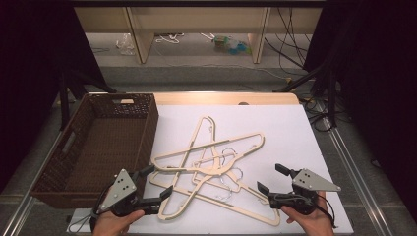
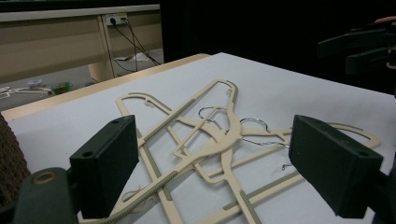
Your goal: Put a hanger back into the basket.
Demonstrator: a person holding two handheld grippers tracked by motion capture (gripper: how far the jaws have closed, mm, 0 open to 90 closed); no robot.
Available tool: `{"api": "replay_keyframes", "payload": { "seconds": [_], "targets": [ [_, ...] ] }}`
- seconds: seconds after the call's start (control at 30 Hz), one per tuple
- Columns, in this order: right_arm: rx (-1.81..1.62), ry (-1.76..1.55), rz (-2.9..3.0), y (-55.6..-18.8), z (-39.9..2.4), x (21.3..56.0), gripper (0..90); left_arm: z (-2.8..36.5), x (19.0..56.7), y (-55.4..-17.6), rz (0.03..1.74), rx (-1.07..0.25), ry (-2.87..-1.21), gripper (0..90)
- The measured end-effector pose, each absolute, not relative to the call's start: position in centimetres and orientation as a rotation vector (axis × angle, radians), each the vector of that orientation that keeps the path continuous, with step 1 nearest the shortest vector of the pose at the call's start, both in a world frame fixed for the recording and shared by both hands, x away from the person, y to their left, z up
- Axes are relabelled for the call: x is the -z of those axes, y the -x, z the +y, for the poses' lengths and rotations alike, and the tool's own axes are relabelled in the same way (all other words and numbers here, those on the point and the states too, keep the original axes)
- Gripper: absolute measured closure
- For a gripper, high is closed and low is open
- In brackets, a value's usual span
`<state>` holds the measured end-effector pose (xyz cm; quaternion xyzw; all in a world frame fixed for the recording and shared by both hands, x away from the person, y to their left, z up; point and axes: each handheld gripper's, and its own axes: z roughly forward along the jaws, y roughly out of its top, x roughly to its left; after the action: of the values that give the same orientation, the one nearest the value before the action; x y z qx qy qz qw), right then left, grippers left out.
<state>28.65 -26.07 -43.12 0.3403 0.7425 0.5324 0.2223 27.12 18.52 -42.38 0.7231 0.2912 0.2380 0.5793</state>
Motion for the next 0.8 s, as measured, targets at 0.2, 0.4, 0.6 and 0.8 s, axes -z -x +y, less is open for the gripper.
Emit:
{"api": "replay_keyframes", "payload": {
  "seconds": [0.2, 0.4, 0.6, 0.8],
  "targets": [
    [-1.460, -0.917, 2.076, -28.7, -25.7, 43.3, 15.9, 18.4, 42.4, -27.1, 0.688, -0.550, -1.689, 15.9],
    [-1.429, -0.890, 2.124, -29.3, -25.1, 43.4, 16.9, 18.3, 42.5, -27.1, 0.690, -0.545, -1.696, 15.9],
    [-1.351, -0.831, 2.223, -30.5, -24.8, 43.3, 17.1, 18.2, 42.6, -27.1, 0.702, -0.537, -1.691, 15.9],
    [-1.281, -0.821, 2.290, -32.2, -24.7, 43.6, 18.3, 18.2, 42.6, -27.2, 0.683, -0.541, -1.712, 16.1]
  ]
}}
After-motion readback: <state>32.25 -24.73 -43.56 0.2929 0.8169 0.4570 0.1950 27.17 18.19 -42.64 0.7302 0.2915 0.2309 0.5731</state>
